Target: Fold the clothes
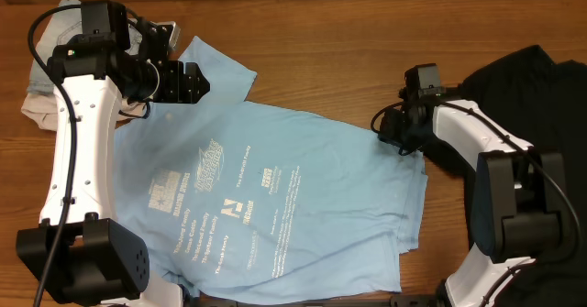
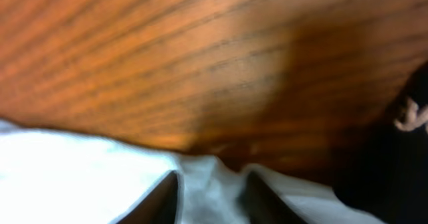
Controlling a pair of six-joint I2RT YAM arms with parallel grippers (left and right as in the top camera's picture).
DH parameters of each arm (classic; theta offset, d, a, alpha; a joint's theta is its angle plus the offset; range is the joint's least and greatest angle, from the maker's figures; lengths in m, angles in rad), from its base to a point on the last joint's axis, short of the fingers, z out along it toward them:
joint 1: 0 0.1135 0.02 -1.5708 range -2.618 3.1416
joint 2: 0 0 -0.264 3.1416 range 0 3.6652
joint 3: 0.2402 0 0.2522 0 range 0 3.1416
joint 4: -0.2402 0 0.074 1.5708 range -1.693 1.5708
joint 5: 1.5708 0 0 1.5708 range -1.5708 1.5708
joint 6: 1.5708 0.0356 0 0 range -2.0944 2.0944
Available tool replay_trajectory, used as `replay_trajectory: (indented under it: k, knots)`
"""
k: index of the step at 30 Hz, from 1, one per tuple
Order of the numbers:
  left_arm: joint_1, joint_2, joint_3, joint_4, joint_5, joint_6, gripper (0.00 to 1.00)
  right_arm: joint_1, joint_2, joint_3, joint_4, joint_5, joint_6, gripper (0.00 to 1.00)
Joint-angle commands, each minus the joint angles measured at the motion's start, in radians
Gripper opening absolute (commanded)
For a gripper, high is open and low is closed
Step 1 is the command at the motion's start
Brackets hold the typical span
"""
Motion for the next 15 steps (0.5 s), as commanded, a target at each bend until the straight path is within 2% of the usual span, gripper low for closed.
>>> replay_trajectory:
  k: [1,5,11,13,15]
  knots:
    - [-0.005,0.009,0.016,0.007,0.0,0.019,0.8,0.007,0.029,-0.035,0.061,-0.025,-0.001,0.18]
    - [-0.005,0.009,0.016,0.008,0.0,0.019,0.81,-0.003,0.029,-0.035,0.255,-0.025,0.003,0.15]
    - [-0.005,0.009,0.016,0.016,0.001,0.018,0.84,-0.017,0.029,-0.01,0.663,0.06,0.003,0.12]
    - [-0.005,0.009,0.016,0.015,0.001,0.018,0.84,-0.028,0.029,0.027,0.709,0.077,0.003,0.13]
    - [-0.005,0.009,0.016,0.014,0.001,0.016,0.84,-0.04,0.029,0.075,0.682,0.063,0.004,0.13]
